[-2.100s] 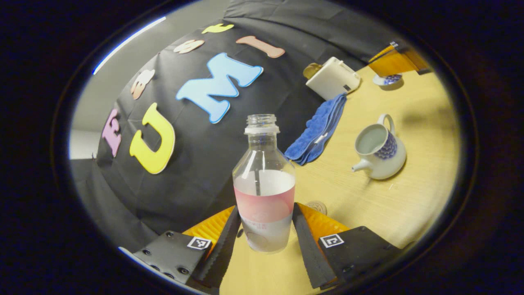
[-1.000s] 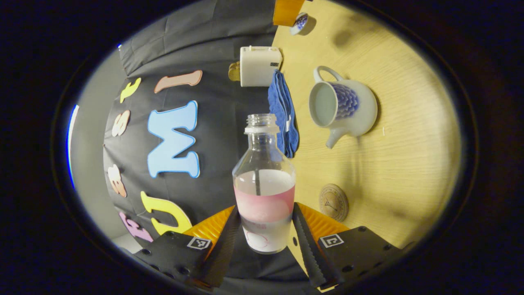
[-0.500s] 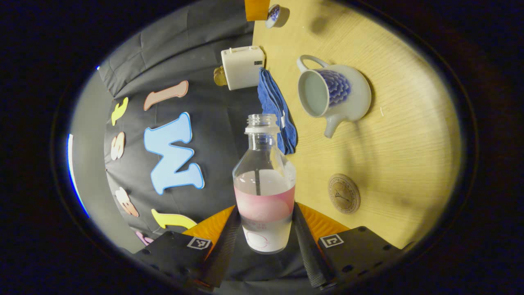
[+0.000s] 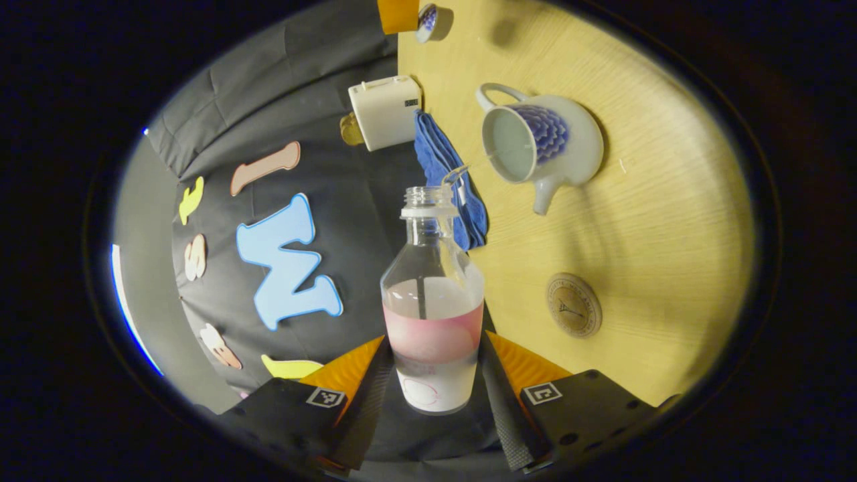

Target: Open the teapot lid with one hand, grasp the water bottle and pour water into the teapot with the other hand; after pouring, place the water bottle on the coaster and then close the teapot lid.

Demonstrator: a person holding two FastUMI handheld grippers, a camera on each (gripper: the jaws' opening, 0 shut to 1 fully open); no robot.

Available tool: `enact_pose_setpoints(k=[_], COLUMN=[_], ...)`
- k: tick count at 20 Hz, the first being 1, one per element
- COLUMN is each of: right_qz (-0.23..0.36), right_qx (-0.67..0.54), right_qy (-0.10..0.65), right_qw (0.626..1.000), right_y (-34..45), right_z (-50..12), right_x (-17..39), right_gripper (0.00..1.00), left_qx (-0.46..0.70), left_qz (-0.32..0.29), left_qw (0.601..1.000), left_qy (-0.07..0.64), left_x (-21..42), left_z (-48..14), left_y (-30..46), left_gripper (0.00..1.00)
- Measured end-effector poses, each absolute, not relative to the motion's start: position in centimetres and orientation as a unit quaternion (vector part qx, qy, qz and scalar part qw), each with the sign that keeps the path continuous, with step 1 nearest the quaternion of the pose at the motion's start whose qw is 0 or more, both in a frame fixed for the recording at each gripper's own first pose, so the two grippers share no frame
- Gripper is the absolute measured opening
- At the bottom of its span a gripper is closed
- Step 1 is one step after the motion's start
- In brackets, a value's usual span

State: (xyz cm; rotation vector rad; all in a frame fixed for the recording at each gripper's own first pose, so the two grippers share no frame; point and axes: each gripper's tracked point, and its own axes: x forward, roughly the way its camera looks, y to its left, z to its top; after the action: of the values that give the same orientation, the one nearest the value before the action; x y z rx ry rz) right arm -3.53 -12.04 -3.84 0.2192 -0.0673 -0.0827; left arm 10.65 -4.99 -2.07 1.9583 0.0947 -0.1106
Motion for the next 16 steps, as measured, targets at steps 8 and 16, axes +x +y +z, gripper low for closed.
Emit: enact_pose_setpoints(k=[8, 16], right_qz=[-0.039, -0.037], right_qx=[0.11, 0.111], right_qy=[-0.033, -0.032], right_qw=[0.993, 0.993], right_y=[-11.9, -11.9], right_z=[-3.8, -3.9], right_x=[-3.5, -3.6], right_gripper=[0.08, 0.08], left_qx=[0.836, 0.846], left_qz=[-0.041, -0.035], left_qw=[0.545, 0.531], left_qy=[0.037, 0.033], left_x=[10.6, 10.7], left_z=[-1.6, -0.9], left_y=[-5.0, -5.0], left_gripper=[0.87, 0.87])
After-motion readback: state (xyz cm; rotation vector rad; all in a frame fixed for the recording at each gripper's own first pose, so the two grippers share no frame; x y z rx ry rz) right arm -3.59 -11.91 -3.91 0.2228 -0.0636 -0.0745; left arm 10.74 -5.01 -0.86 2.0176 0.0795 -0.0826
